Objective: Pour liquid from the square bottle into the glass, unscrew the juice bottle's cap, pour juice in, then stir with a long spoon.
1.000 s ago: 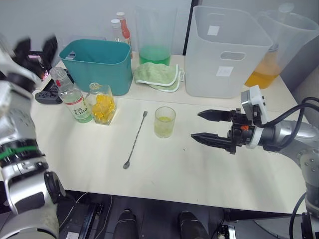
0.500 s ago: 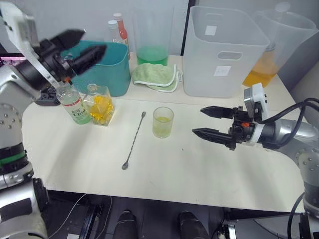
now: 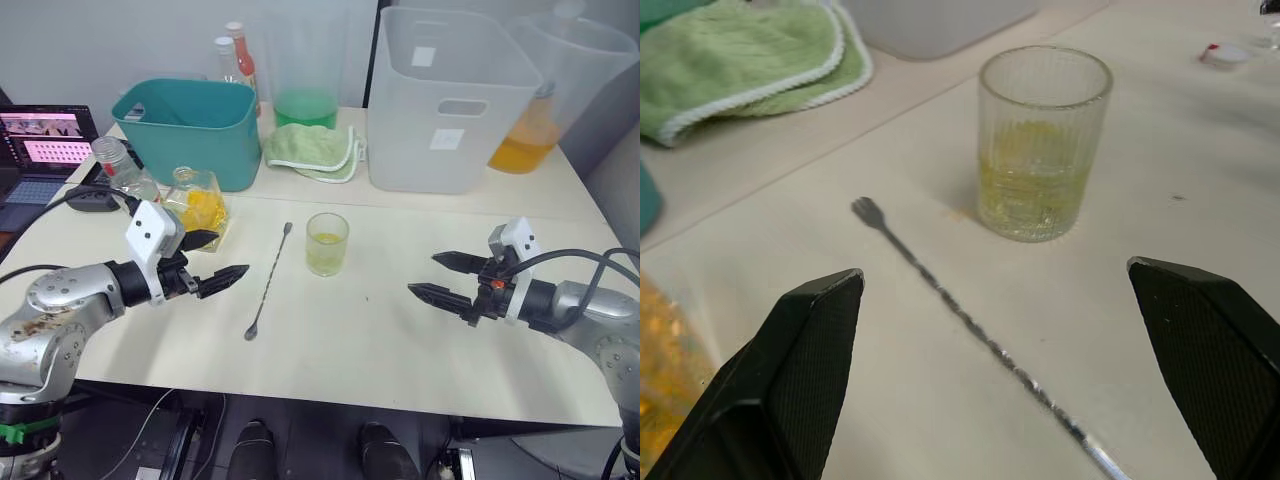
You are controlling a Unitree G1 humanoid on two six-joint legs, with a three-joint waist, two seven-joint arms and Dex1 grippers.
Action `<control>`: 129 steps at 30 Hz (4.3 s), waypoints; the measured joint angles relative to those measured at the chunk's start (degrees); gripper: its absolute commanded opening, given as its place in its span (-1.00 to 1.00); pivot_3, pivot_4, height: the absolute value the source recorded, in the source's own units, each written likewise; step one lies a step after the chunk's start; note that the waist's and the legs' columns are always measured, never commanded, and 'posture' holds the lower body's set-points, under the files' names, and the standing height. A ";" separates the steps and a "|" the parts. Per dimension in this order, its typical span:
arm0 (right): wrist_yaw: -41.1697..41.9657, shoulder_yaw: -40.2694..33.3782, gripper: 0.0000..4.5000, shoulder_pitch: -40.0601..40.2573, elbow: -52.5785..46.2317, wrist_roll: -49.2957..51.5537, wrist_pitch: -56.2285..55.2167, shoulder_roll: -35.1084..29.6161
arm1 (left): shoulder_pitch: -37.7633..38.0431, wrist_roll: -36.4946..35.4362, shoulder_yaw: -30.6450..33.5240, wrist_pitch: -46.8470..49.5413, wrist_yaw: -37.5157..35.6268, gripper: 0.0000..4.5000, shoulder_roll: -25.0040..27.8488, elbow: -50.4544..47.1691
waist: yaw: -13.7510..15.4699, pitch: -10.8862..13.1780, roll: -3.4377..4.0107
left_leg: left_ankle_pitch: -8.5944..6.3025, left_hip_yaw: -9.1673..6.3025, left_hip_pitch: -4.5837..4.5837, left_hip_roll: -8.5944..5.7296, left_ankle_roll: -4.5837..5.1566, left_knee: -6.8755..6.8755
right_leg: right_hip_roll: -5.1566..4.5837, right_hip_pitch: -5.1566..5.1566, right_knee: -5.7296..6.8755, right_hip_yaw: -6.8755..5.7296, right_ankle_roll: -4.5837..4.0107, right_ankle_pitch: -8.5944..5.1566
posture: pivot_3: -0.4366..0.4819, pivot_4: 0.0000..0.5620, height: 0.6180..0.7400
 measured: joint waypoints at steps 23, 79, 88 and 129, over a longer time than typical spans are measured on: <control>5.27 -18.84 1.00 25.40 -13.90 4.50 -10.54 4.63 | 7.51 9.22 -6.44 -4.62 6.60 0.99 -11.24 1.59 | -1.16 -0.04 0.01 | -0.13 -2.13 -0.06 -0.19 0.19 0.70 | 0.01 1.75 -0.62 -1.62 0.91 0.29 | -0.05 -0.47 0.78; 2.32 2.08 1.00 0.97 -1.61 -0.15 -4.95 -0.99 | 12.41 20.54 -6.84 -1.96 16.06 -0.98 -9.76 -0.36 | -1.19 -0.13 0.18 | -0.14 -2.26 -0.04 -0.18 0.19 0.84 | 0.01 1.46 -0.58 -1.77 0.73 0.26 | -0.05 -0.47 0.72; -0.11 2.28 1.00 3.55 -1.85 -0.71 -3.97 1.08 | 9.63 20.68 -4.79 -21.24 -2.87 -0.98 0.51 13.45 | -1.85 -0.26 -0.50 | -0.37 -0.26 0.14 -0.08 0.31 0.20 | 0.11 0.30 -0.58 0.08 0.87 0.68 | -0.05 -0.47 0.62; 7.55 6.24 1.00 -6.46 -1.31 3.27 -1.19 -0.32 | 13.43 12.59 7.59 -27.47 -23.21 0.99 10.25 23.40 | -2.46 -0.19 -0.18 | -0.33 -2.08 -0.08 -0.05 0.26 0.63 | 0.06 1.30 -0.46 -1.83 0.86 0.54 | -0.05 -0.47 0.62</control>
